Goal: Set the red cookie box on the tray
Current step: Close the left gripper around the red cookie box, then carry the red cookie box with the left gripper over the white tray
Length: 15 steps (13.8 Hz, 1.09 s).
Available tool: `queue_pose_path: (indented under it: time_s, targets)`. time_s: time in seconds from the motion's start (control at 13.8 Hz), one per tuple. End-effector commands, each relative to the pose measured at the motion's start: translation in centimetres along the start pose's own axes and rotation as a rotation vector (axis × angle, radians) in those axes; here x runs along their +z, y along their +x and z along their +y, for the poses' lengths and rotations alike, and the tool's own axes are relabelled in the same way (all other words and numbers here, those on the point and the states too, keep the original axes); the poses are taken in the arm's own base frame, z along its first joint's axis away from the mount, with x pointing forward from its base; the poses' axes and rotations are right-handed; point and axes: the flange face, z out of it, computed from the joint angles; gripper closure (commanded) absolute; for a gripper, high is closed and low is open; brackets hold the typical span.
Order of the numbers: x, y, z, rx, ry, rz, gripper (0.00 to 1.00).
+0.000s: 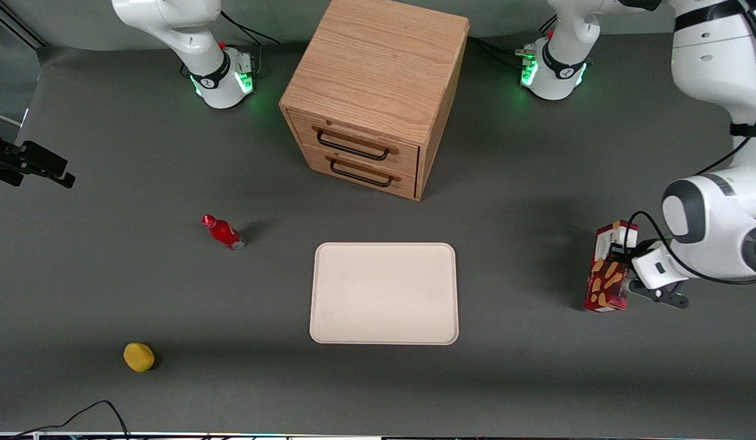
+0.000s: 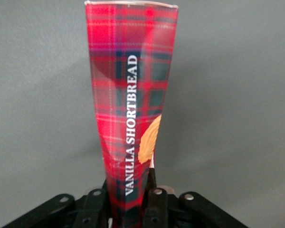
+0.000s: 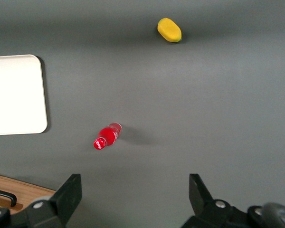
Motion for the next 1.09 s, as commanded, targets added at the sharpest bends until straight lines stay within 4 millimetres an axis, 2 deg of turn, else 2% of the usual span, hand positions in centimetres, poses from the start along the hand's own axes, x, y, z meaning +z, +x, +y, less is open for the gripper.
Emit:
queue_pose_path:
  time_s: [0.0, 0.07, 0.14, 0.29, 0.43, 0.58, 0.8, 0.94, 1.01]
  targets:
    - [-9.1, 2.3, 8.0, -0.130, -0.044, 0.001, 1.00]
    - [-11.0, 3.2, 11.7, -0.212, -0.053, 0.002, 1.00]
    - [-11.3, 4.0, 15.9, -0.279, -0.050, 0.001, 1.00]
    - [-10.5, 4.7, 22.6, -0.361, -0.028, -0.012, 1.00]
    - [-10.2, 5.7, 27.5, -0.389, -0.047, 0.023, 1.00]
    - [-7.5, 7.6, 32.1, -0.425, -0.036, 0.084, 1.00]
    - [-0.8, 10.0, 37.1, -0.432, 0.001, 0.158, 1.00]
    - [2.2, 11.2, 37.7, -0.423, -0.018, 0.195, 1.00]
    - [4.6, 12.1, 37.7, -0.416, -0.033, 0.210, 1.00]
